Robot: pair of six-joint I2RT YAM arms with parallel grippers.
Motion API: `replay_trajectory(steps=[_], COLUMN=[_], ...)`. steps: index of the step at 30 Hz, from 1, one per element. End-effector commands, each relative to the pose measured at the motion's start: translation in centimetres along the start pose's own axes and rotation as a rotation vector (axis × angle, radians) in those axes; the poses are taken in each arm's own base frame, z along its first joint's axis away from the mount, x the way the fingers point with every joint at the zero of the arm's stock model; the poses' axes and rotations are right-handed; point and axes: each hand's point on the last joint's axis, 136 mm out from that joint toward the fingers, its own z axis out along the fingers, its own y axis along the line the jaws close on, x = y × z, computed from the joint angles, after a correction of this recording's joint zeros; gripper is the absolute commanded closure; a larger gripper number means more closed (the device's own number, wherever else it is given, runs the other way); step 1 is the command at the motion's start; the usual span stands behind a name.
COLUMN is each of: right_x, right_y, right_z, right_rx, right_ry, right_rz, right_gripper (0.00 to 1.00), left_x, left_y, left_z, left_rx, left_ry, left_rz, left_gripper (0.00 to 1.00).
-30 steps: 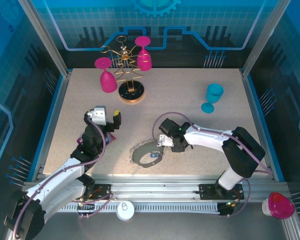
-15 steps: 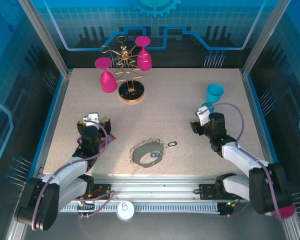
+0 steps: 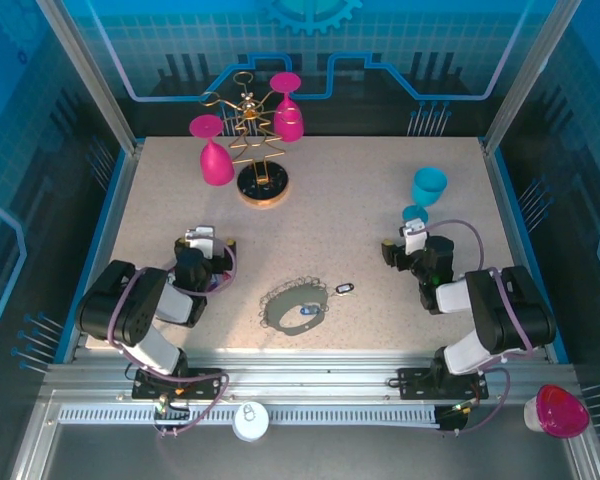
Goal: Put the keys on the keyring
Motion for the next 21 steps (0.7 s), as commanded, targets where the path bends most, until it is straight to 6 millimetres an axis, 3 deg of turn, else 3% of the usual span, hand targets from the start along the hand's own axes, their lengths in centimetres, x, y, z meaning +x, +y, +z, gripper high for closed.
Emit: replay_trajectory(steps=[1, 5, 17, 18, 19, 21], right_x=[-3.6, -3.4, -3.5, -3.5, -3.5, -3.5], right_y=[-2.6, -3.6, -3.6, -3.6, -3.6, -3.6], right_z=[0.8, 0.9, 0.9, 0.9, 0.9, 0.9], right_rx=[0.096, 0.121, 0.120, 0.120, 0.120, 0.121], right_ry=[-0.086, -0.065, -0.067, -0.068, -0.069, -0.067], right_rz=[0.052, 0.087, 0.089, 0.088, 0.089, 0.088], right_gripper=[0.26, 0.22, 0.14, 0.12, 0.02, 0.00], left_x=[-4.0, -3.9, -3.5, -3.5, -3.5, -3.5], left_y=[1.6, 1.8, 2.6, 2.6, 2.6, 2.6], left_z=[1.1, 1.4, 2.7, 2.7, 2.7, 2.6], left_rx=[-0.083, -0.093, -0.048, -0.046, -0.047, -0.045], left_ry=[-0.097, -0.082, -0.003, -0.003, -0.004, -0.006], left_rz=[-0.066, -0.070, -0.142, -0.142, -0.142, -0.142], left_gripper=[0.01, 0.01, 0.01, 0.01, 0.01, 0.01])
